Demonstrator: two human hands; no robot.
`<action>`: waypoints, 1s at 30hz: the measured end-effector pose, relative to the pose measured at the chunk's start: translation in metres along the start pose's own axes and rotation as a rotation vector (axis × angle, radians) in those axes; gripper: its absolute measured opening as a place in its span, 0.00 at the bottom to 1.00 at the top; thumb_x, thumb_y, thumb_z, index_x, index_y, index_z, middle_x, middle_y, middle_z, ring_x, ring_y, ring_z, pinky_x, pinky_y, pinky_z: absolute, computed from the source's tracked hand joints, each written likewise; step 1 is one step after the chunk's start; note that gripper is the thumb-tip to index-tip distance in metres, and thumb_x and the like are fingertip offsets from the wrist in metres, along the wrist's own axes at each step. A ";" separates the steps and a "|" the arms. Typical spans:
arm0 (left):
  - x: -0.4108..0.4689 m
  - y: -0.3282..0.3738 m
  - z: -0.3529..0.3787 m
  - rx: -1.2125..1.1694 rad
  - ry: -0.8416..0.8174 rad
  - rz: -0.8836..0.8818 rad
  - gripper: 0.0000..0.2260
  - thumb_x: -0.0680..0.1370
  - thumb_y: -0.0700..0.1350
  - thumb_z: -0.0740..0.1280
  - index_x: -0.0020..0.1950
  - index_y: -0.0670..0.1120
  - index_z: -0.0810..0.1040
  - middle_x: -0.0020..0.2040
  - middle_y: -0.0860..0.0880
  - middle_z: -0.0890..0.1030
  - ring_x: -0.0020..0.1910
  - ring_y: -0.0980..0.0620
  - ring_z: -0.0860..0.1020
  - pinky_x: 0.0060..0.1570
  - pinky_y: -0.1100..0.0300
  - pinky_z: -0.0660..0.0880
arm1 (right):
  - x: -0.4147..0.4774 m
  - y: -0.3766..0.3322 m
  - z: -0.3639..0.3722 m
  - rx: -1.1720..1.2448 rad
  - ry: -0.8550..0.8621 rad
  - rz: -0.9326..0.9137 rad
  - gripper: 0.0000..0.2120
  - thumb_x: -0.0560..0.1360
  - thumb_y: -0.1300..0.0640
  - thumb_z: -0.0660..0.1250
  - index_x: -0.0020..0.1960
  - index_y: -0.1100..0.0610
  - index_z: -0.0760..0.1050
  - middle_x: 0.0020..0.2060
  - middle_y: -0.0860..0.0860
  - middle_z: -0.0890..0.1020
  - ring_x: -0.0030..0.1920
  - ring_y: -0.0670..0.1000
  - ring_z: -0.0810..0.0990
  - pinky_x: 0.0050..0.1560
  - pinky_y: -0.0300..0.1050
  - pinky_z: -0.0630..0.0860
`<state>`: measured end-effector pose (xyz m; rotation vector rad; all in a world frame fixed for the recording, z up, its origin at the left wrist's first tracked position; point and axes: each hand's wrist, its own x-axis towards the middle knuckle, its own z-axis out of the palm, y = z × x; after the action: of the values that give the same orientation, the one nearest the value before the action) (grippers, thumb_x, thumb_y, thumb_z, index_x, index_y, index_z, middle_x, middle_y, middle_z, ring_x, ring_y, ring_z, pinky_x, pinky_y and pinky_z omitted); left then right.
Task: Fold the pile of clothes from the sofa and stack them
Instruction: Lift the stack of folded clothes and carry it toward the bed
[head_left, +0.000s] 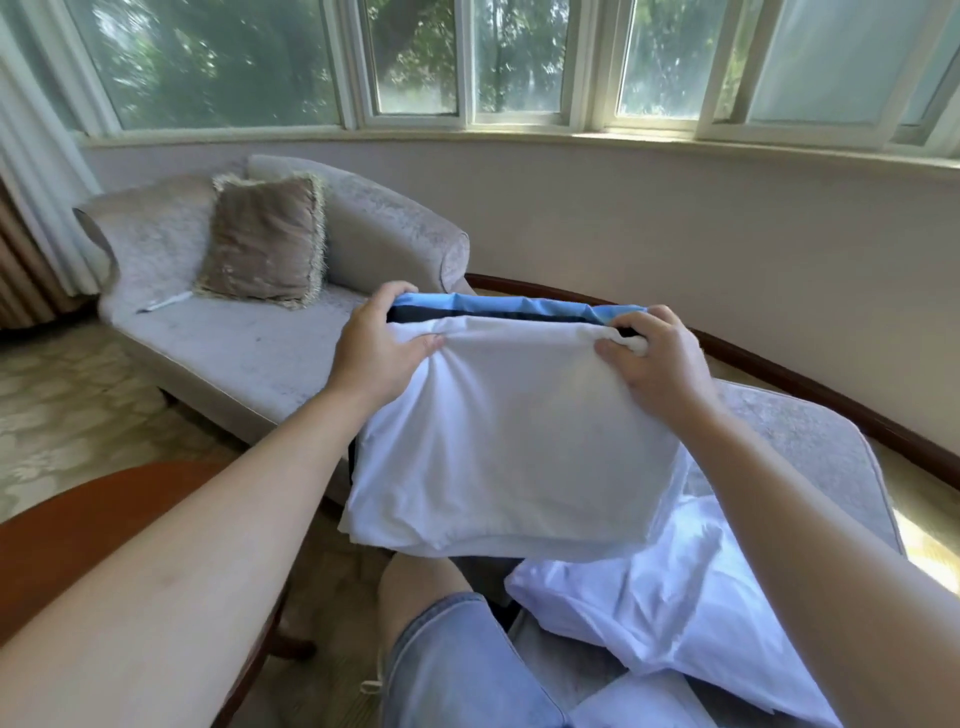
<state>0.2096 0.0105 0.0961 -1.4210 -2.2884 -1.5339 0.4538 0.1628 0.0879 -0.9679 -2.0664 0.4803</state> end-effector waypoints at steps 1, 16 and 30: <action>0.002 0.002 -0.010 0.001 0.022 0.002 0.23 0.70 0.46 0.77 0.63 0.49 0.74 0.59 0.51 0.76 0.58 0.52 0.73 0.55 0.63 0.66 | 0.005 -0.009 0.002 0.010 0.003 -0.016 0.11 0.74 0.52 0.70 0.55 0.54 0.80 0.49 0.45 0.73 0.52 0.52 0.76 0.51 0.42 0.67; 0.000 -0.027 -0.096 0.069 0.127 -0.012 0.22 0.71 0.44 0.76 0.62 0.48 0.75 0.55 0.54 0.76 0.54 0.55 0.73 0.51 0.65 0.65 | 0.016 -0.078 0.047 0.102 -0.042 -0.145 0.11 0.74 0.52 0.71 0.54 0.55 0.81 0.49 0.46 0.74 0.52 0.53 0.76 0.52 0.45 0.70; 0.029 -0.054 -0.161 0.139 0.104 -0.066 0.20 0.72 0.44 0.76 0.61 0.46 0.75 0.53 0.54 0.75 0.52 0.55 0.73 0.46 0.66 0.65 | 0.037 -0.133 0.108 0.201 -0.105 -0.130 0.11 0.74 0.52 0.70 0.55 0.55 0.80 0.48 0.46 0.72 0.48 0.48 0.73 0.44 0.40 0.63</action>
<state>0.0872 -0.0965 0.1538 -1.2154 -2.3504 -1.3983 0.2913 0.1061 0.1209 -0.6985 -2.1116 0.6677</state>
